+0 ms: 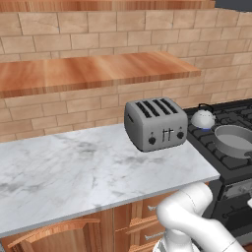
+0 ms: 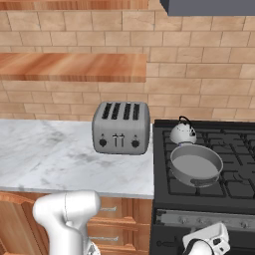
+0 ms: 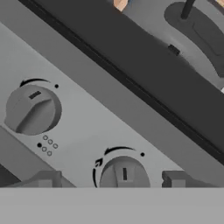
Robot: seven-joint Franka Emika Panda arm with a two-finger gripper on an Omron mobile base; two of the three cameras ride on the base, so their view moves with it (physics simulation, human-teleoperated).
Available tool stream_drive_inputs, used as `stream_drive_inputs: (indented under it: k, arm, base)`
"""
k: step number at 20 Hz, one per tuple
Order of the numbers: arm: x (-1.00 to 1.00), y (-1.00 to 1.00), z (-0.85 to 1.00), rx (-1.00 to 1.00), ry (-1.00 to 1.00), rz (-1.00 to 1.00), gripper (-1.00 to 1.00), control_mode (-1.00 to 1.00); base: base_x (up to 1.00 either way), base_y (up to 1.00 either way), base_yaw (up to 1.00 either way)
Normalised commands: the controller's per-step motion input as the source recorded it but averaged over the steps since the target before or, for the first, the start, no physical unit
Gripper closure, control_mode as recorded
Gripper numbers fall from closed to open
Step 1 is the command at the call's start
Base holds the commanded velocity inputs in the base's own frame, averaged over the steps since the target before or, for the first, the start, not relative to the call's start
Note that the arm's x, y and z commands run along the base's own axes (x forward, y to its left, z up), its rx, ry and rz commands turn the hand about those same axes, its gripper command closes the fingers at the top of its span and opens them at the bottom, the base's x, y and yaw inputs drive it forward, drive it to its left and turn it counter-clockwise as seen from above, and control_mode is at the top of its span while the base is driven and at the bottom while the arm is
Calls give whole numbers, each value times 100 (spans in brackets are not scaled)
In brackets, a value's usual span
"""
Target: Pick the kettle from the cabinet and place it on a stove burner. Then pick the pot from the counter and place it on another stove burner. Finally, turn both burners on.
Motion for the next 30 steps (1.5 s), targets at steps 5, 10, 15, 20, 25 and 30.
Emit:
stream_drive_inputs:
  k: [5, 10, 15, 20, 25, 30]
  arm:
    - [-32, 0, 0, 0, -8, 0, -100, -100]
    - [-51, 0, 8, 0, -11, 0, -100, -100]
    - [-58, 9, 18, 0, -8, 0, -100, -100]
    - [-50, 29, 19, 0, -4, 2, -100, -100]
    - [-24, 34, 20, 4, 0, 2, -100, -100]
    - [0, 19, 31, 5, 0, 1, -100, -100]
  base:
    - [0, 0, 0]
    - [0, 0, 0]
    - [0, 0, 0]
    - [0, 0, 0]
    - [0, 0, 0]
    - [0, 0, 0]
